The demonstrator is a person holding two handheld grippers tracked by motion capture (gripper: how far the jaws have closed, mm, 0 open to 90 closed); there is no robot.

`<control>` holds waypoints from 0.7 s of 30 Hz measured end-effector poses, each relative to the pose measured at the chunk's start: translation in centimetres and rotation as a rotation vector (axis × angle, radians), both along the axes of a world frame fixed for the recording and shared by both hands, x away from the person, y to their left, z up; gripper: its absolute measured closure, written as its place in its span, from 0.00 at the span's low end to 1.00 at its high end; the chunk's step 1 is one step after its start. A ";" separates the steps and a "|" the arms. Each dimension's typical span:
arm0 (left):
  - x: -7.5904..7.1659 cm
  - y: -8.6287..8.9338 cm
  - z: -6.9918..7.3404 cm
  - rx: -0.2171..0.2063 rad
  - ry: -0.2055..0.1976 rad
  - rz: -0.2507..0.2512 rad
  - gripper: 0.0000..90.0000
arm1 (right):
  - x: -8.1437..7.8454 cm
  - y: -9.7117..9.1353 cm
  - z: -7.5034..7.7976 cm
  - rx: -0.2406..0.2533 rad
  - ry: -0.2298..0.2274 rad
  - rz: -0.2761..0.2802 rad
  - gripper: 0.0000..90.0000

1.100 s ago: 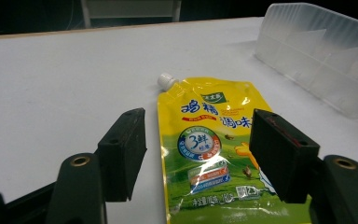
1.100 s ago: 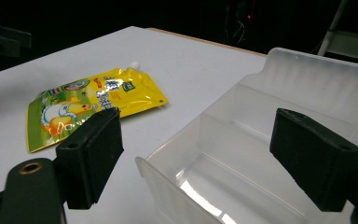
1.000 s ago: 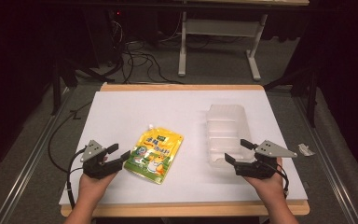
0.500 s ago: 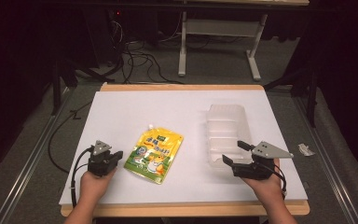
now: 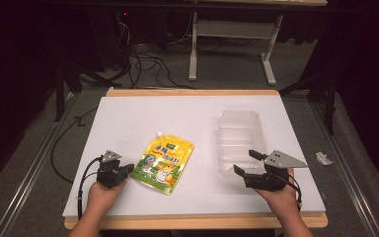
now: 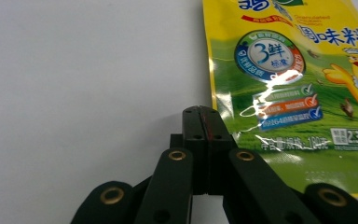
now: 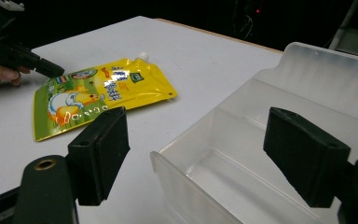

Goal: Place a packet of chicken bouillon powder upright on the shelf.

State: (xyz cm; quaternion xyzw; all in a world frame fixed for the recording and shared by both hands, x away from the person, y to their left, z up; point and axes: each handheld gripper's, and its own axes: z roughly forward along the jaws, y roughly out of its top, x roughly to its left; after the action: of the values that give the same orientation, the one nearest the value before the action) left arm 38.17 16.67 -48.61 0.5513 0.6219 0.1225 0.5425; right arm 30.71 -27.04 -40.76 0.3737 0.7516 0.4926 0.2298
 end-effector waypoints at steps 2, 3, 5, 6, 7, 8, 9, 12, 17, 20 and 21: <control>-0.3 0.0 0.0 -0.009 0.007 -0.023 1.00 | 0.0 0.0 0.0 -0.002 0.001 -0.001 0.26; -0.5 -0.1 0.0 -0.008 0.006 -0.036 1.00 | 0.0 0.0 0.0 -0.002 0.003 -0.002 0.26; -1.1 -0.4 0.1 -0.007 0.015 -0.072 1.00 | 0.1 0.0 -0.1 -0.001 0.007 -0.003 0.27; -1.5 -0.8 0.1 -0.005 0.016 -0.098 1.00 | 0.1 0.0 -0.1 -0.002 0.008 -0.005 0.27; -1.9 -1.1 0.2 0.005 0.018 -0.126 1.00 | 0.1 0.0 0.0 -0.003 0.007 -0.005 0.27; -2.2 -1.5 0.2 0.009 0.020 -0.146 1.00 | 0.1 0.0 0.0 -0.002 0.006 -0.003 0.27; -2.5 -1.8 0.2 0.015 0.019 -0.163 1.00 | 0.1 -0.1 0.0 -0.002 0.004 -0.002 0.27; -3.4 -3.1 0.4 0.021 0.010 -0.223 1.00 | 0.0 -0.1 0.1 0.004 0.003 -0.007 0.27; -4.3 -4.7 0.7 0.028 -0.005 -0.284 1.00 | 0.0 -0.3 0.2 0.006 -0.003 -0.006 0.27; -4.5 -5.2 0.7 0.036 -0.013 -0.289 1.00 | 0.1 -0.3 0.2 0.005 -0.005 -0.006 0.27; -4.5 -5.1 0.7 0.034 -0.014 -0.284 1.00 | 0.0 -0.3 0.2 0.007 -0.001 -0.010 0.27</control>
State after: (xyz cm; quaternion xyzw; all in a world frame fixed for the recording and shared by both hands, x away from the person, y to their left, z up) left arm 33.72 11.55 -47.88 0.6420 0.5317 0.0592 0.5493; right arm 30.73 -27.34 -40.61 0.3778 0.7480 0.4942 0.2314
